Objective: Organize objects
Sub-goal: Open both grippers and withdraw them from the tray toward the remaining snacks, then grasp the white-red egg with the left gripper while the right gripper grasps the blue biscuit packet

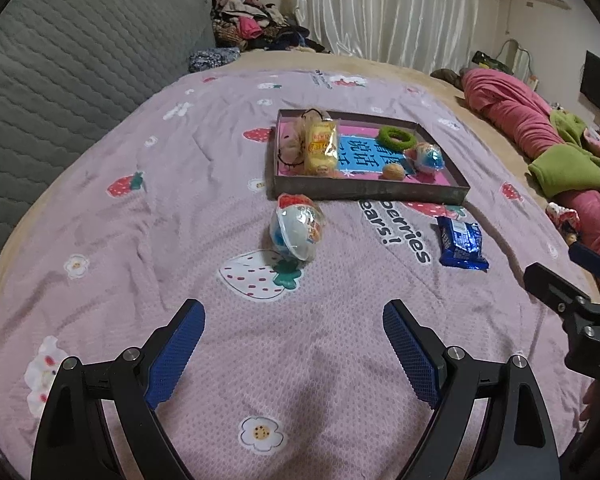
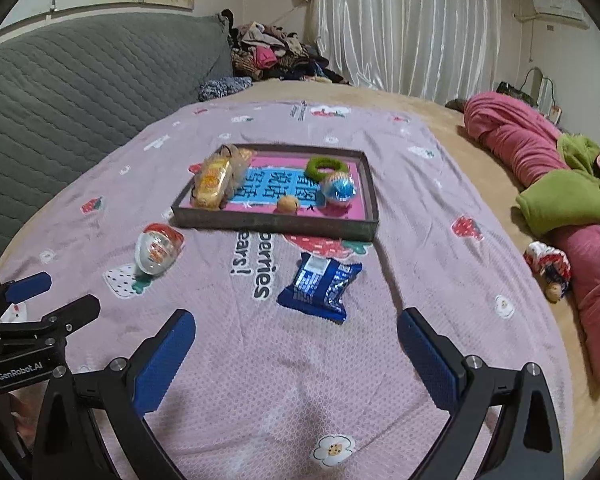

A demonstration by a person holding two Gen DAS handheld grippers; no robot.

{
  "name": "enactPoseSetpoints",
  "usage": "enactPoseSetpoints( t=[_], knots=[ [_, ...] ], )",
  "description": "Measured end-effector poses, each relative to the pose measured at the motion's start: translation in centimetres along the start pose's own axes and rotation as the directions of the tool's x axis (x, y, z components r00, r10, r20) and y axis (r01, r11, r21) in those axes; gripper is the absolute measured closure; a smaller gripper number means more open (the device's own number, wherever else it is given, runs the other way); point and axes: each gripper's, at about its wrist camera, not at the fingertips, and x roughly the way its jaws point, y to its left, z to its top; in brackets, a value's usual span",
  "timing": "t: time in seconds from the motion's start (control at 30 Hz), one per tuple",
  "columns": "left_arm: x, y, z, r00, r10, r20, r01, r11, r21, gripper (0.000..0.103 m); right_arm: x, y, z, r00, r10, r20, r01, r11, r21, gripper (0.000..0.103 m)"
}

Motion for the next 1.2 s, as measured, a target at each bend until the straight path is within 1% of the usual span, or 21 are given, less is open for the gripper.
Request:
enactPoseSetpoints(
  t=[0.17, 0.63, 0.97, 1.2],
  knots=[
    [1.8, 0.0, 0.2, 1.000, -0.002, -0.020, 0.002, 1.000, 0.000, 0.012, 2.1, -0.4, -0.2, 1.000, -0.002, -0.030, 0.003, 1.000, 0.014, 0.001],
    [6.6, -0.9, 1.5, 0.998, -0.004, -0.063, 0.005, 1.000, 0.020, 0.012, 6.5, -1.6, 0.3, 0.997, -0.011, -0.080, 0.014, 0.999, 0.039, 0.001],
    [9.3, -0.7, 3.8, 0.998, -0.008, -0.067, 0.009, 1.000, 0.008, 0.012, 9.7, -2.3, 1.0, 0.994, -0.011, -0.111, 0.018, 0.998, 0.068, 0.001],
    [11.3, -0.8, 4.5, 0.997, -0.006, -0.073, 0.007, 1.000, 0.012, 0.012, 11.8, -2.9, 1.0, 0.990, -0.013, -0.138, 0.026, 0.996, 0.091, 0.001]
  ],
)
